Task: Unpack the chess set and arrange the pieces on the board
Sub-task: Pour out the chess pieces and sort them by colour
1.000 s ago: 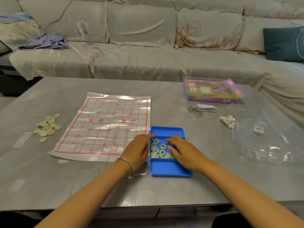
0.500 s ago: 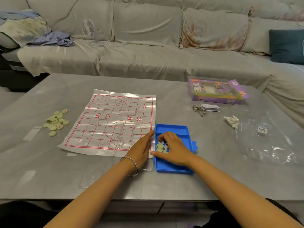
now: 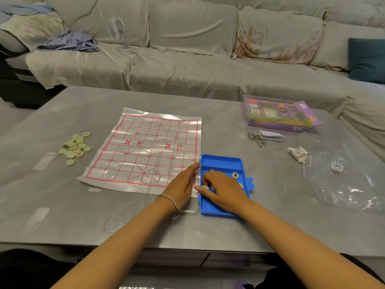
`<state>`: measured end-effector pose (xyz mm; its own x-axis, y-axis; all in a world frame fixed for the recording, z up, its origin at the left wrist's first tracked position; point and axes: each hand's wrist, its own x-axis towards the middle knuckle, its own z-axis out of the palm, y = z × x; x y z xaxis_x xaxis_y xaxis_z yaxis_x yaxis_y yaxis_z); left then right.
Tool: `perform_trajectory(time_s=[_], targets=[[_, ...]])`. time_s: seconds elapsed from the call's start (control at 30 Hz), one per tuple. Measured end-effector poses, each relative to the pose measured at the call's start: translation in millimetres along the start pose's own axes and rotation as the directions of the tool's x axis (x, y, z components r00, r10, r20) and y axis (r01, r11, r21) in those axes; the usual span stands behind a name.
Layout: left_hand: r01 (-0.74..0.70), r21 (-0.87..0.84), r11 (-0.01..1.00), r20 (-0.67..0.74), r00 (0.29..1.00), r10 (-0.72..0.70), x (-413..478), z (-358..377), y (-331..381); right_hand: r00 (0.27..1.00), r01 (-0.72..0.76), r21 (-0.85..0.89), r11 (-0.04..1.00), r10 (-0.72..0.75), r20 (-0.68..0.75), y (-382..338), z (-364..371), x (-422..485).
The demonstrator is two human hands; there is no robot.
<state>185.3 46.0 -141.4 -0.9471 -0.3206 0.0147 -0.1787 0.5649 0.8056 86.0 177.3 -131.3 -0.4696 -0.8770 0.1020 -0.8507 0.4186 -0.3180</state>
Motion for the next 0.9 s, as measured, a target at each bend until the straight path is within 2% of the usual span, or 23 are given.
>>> perform_trajectory(time_s=[0.3,0.43,0.5,0.53,0.6,0.7,0.77,0.9], targets=[[-0.028,-0.189,0.982,-0.084,0.996,0.012,3,-4,-1,0.999,0.010,0.095,0.995,-0.013,0.031,8,-4,-4],[-0.005,-0.157,0.988,-0.074,0.997,-0.007,4,-2,2,1.000,-0.024,0.125,0.992,0.022,0.016,16,-5,-1],[-0.074,-0.051,0.996,-0.098,0.993,0.069,4,2,4,0.995,-0.076,0.252,0.965,0.089,-0.040,18,-9,0],[-0.126,0.017,0.992,-0.102,0.987,0.127,4,4,6,0.985,-0.102,0.363,0.926,0.145,-0.091,19,-12,2],[-0.217,0.121,0.969,-0.079,0.971,0.227,7,10,11,0.936,-0.147,0.602,0.785,0.307,-0.171,23,-22,5],[-0.267,0.204,0.942,-0.002,0.962,0.273,17,20,24,0.836,-0.225,0.855,0.468,0.543,-0.077,33,-38,10],[-0.279,0.278,0.919,0.097,0.960,0.262,25,28,33,0.789,-0.266,0.919,0.291,0.613,0.034,41,-46,9],[-0.295,0.355,0.887,0.236,0.947,0.221,41,44,46,0.734,-0.295,0.953,0.062,0.653,0.185,53,-51,6]])
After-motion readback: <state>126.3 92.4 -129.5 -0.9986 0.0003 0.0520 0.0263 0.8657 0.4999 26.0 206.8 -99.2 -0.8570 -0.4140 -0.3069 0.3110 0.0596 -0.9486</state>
